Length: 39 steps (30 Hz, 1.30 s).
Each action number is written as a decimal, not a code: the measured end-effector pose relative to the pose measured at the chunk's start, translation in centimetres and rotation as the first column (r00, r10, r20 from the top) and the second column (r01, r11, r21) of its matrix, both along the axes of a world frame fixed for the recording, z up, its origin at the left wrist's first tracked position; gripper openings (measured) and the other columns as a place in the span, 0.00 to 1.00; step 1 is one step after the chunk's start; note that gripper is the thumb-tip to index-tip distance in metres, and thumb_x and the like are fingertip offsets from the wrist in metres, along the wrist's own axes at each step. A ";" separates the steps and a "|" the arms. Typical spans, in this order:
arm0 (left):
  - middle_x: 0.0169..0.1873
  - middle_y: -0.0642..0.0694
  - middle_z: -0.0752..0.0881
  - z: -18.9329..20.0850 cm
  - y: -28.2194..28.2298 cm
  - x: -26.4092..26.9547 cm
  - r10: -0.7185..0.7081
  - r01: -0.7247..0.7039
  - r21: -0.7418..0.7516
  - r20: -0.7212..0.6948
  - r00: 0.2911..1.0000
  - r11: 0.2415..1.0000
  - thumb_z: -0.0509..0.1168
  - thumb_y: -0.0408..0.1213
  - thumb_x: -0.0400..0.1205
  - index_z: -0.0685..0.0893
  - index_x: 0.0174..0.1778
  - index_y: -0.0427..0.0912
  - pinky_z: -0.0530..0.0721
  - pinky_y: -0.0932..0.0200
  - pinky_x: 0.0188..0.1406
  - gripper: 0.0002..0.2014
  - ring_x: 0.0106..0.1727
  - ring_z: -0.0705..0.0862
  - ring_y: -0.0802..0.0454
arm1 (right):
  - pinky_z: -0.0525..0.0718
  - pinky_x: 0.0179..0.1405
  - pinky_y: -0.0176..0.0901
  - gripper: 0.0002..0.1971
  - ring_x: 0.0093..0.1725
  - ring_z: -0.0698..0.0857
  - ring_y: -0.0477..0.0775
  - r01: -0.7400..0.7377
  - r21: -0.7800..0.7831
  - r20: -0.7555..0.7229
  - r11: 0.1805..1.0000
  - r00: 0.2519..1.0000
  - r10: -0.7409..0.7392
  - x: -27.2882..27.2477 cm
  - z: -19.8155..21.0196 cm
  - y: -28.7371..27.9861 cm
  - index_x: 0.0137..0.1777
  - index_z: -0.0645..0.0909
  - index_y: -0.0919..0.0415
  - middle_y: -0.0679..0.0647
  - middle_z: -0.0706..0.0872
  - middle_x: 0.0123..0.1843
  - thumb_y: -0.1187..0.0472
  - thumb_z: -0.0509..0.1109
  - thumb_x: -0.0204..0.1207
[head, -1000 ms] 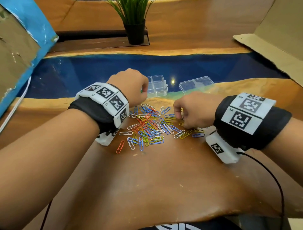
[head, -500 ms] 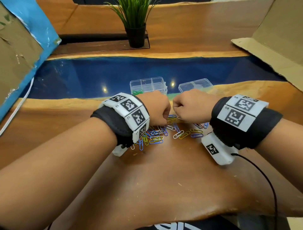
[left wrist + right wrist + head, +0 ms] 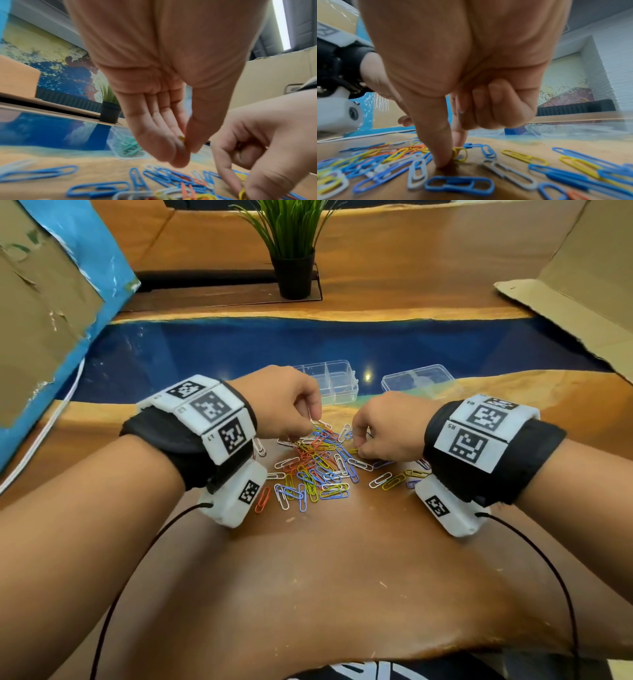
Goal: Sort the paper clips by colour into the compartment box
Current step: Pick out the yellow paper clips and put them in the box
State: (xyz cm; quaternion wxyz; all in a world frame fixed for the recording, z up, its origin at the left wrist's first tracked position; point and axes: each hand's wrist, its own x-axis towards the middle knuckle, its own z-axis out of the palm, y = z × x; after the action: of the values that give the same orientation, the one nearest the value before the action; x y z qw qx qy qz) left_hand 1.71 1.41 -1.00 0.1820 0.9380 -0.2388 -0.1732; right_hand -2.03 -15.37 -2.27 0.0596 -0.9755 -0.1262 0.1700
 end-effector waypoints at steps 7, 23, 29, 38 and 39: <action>0.28 0.55 0.80 -0.6 1.3 -0.2 0.045 -0.047 0.147 0.016 0.999 0.988 0.57 0.38 0.80 0.78 0.36 0.48 0.78 0.59 0.44 0.08 0.32 0.79 0.56 | 0.67 0.45 0.42 0.15 0.48 0.72 0.59 0.057 0.042 -0.069 0.997 0.996 -0.054 0.1 0.7 1.3 0.41 0.72 0.60 0.58 0.75 0.45 0.52 0.51 0.83; 0.26 0.58 0.71 -1.5 0.0 -0.4 -0.098 0.052 0.283 0.148 0.984 0.958 0.69 0.41 0.76 0.88 0.48 0.50 0.72 0.60 0.38 0.07 0.34 0.74 0.56 | 0.74 0.44 0.41 0.18 0.51 0.81 0.62 0.014 0.099 -0.063 0.995 0.998 -0.008 0.1 0.1 3.4 0.54 0.84 0.68 0.65 0.86 0.53 0.59 0.55 0.82; 0.25 0.56 0.73 -1.6 0.5 -0.2 -0.071 0.039 0.255 0.118 0.990 0.966 0.71 0.43 0.75 0.88 0.42 0.49 0.70 0.62 0.35 0.04 0.28 0.71 0.61 | 0.82 0.45 0.44 0.16 0.47 0.84 0.60 -0.016 0.041 -0.029 0.999 0.999 0.017 0.3 -0.7 3.9 0.49 0.86 0.66 0.62 0.89 0.49 0.54 0.66 0.77; 0.30 0.53 0.83 -1.4 1.7 0.0 -0.007 -0.005 0.169 0.071 0.997 0.986 0.67 0.43 0.79 0.90 0.46 0.48 0.79 0.59 0.45 0.07 0.40 0.79 0.54 | 0.85 0.47 0.46 0.15 0.48 0.87 0.59 -0.063 0.010 -0.011 0.998 0.998 0.063 0.2 -0.3 4.3 0.48 0.87 0.64 0.60 0.90 0.46 0.51 0.69 0.73; 0.29 0.55 0.81 -1.4 1.7 0.1 -0.003 -0.009 0.162 0.074 0.997 0.987 0.66 0.42 0.80 0.88 0.45 0.47 0.78 0.59 0.44 0.07 0.40 0.78 0.54 | 0.86 0.47 0.46 0.15 0.49 0.87 0.59 -0.068 0.008 -0.014 0.998 0.998 0.068 0.2 -0.3 4.4 0.48 0.87 0.64 0.60 0.90 0.47 0.51 0.70 0.73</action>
State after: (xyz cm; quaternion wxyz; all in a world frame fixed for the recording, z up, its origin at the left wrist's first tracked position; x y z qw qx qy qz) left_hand 1.77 3.12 -2.41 0.0965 0.9558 -0.2291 -0.1572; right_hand -1.81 -11.01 -2.58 0.0583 -0.9692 -0.1597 0.1783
